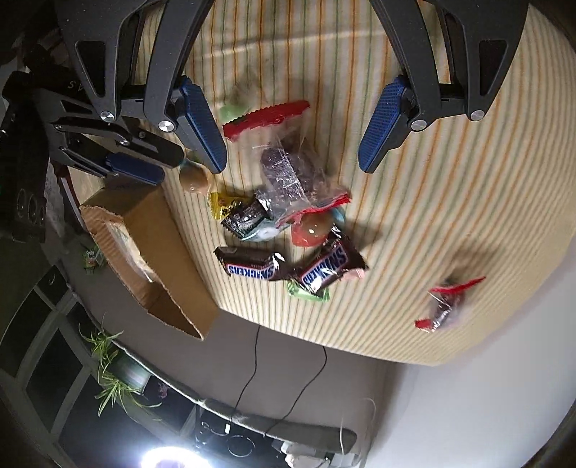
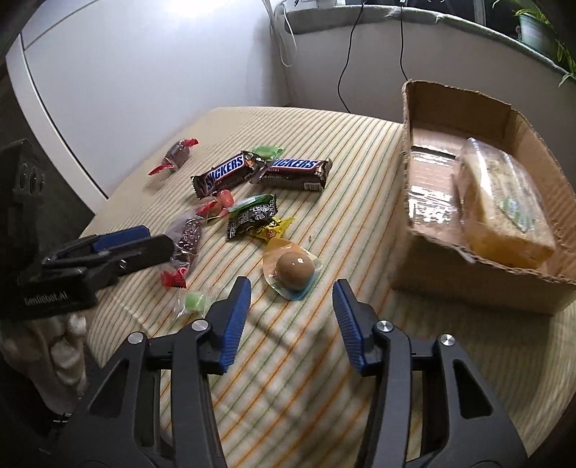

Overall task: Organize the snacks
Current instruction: 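Open the right tool and move it to the chocolate egg while the left tool approaches the candy bag, then grasp the chocolate egg with the right tool while the left tool grasps the dark candy bag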

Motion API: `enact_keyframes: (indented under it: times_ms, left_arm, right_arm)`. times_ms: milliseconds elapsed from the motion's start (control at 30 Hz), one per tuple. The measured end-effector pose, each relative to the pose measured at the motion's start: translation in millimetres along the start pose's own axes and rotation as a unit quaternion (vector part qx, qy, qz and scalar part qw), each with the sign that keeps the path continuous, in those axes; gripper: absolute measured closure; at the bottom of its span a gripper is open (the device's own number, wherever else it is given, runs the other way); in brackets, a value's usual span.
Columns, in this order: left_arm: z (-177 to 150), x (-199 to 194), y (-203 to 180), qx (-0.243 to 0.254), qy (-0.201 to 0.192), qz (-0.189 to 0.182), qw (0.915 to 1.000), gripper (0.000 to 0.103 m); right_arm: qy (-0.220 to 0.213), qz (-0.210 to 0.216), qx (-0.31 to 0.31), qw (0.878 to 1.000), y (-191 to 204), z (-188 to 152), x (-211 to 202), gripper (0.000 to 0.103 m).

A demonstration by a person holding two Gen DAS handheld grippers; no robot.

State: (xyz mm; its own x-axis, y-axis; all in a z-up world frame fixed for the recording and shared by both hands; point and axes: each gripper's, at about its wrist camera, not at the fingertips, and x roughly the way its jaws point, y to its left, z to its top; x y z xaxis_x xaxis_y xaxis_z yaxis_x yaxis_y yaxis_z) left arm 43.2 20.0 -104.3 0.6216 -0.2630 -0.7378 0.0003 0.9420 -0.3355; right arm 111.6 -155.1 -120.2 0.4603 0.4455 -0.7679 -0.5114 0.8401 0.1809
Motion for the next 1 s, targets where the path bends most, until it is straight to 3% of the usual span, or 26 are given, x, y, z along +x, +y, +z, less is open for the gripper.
enact_keyframes:
  times_ms: [367, 633, 1000]
  left_arm:
    - [2, 13, -5, 0.009, 0.011, 0.001, 0.9999, 0.037]
    - [2, 16, -3, 0.011, 0.011, 0.004, 0.9999, 0.059]
    - [0, 11, -2, 0.011, 0.002, 0.005, 0.9999, 0.064]
  right_arm:
    - [0.013, -0.031, -0.009, 0.999, 4, 8, 21, 0.061]
    - [0.017, -0.028, -0.013, 0.999, 4, 10, 26, 0.071]
    - [0.007, -0.020, -0.009, 1.000, 4, 9, 19, 0.075]
